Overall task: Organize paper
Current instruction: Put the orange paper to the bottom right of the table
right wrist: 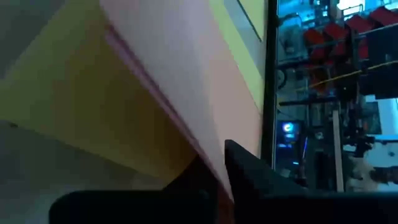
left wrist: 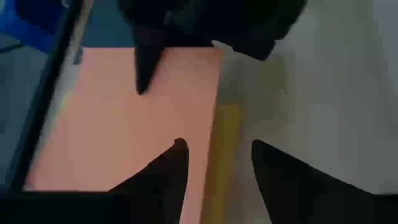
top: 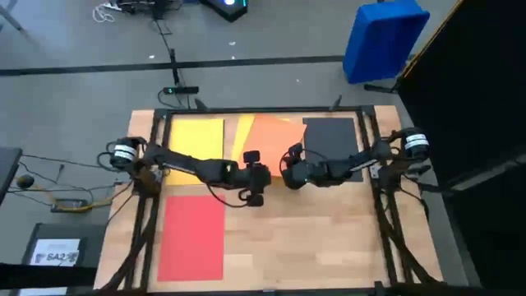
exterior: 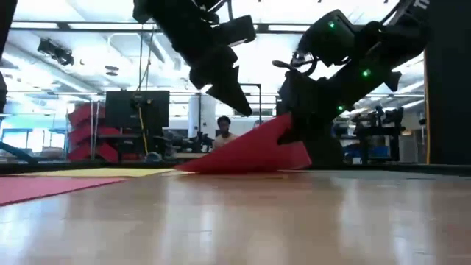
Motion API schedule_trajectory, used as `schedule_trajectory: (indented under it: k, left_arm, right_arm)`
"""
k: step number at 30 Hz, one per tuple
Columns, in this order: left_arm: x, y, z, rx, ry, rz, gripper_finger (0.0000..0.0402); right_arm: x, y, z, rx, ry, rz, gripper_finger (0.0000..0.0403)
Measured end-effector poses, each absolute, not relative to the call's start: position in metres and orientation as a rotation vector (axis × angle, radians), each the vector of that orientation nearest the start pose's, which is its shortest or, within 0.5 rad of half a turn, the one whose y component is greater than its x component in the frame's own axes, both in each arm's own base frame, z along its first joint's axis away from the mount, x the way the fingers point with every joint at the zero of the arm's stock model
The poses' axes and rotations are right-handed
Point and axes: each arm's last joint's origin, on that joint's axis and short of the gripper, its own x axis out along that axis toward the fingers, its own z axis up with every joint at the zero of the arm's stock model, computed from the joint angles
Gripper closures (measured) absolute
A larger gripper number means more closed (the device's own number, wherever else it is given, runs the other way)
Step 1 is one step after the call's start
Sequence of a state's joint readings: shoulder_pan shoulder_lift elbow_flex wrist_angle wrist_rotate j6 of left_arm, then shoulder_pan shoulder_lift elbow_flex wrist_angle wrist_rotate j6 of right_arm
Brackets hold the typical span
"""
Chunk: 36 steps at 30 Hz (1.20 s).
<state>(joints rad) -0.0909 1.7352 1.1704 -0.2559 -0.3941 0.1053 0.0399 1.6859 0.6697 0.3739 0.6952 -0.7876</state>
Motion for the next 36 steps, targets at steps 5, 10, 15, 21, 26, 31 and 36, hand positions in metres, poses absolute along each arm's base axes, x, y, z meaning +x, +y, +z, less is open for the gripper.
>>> schedule_trajectory:
  k: [5, 10, 15, 21, 26, 31, 36]
  left_arm:
    - [0.369, -0.018, 0.212, 0.318, 0.810, 0.239, 0.0243]
    - [0.372, -0.010, 0.214, 0.303, 0.782, 0.234, 0.0243]
    - [0.375, -0.010, 0.214, 0.294, 0.757, 0.220, 0.0243]
    - [0.379, -0.010, 0.207, 0.304, 0.765, 0.223, 0.0243]
    - [0.383, -0.010, 0.198, 0.325, 0.775, 0.229, 0.0243]
    - [0.383, -0.010, 0.197, 0.328, 0.780, 0.236, 0.0243]
    - [0.382, -0.009, 0.196, 0.338, 0.792, 0.252, 0.0243]
  right_arm:
    - [0.303, -0.005, 0.135, -0.967, 0.830, -0.355, 0.0403]
    - [0.304, -0.005, 0.136, -0.964, 0.825, -0.351, 0.0403]
    - [0.304, -0.004, 0.136, -0.958, 0.819, -0.350, 0.0403]
    - [0.304, -0.004, 0.136, -0.957, 0.818, -0.350, 0.0403]
    - [0.304, -0.004, 0.136, -0.954, 0.813, -0.342, 0.0403]
    - [0.304, -0.004, 0.136, -0.950, 0.809, -0.333, 0.0403]
    - [0.304, -0.004, 0.136, -0.948, 0.810, -0.327, 0.0403]
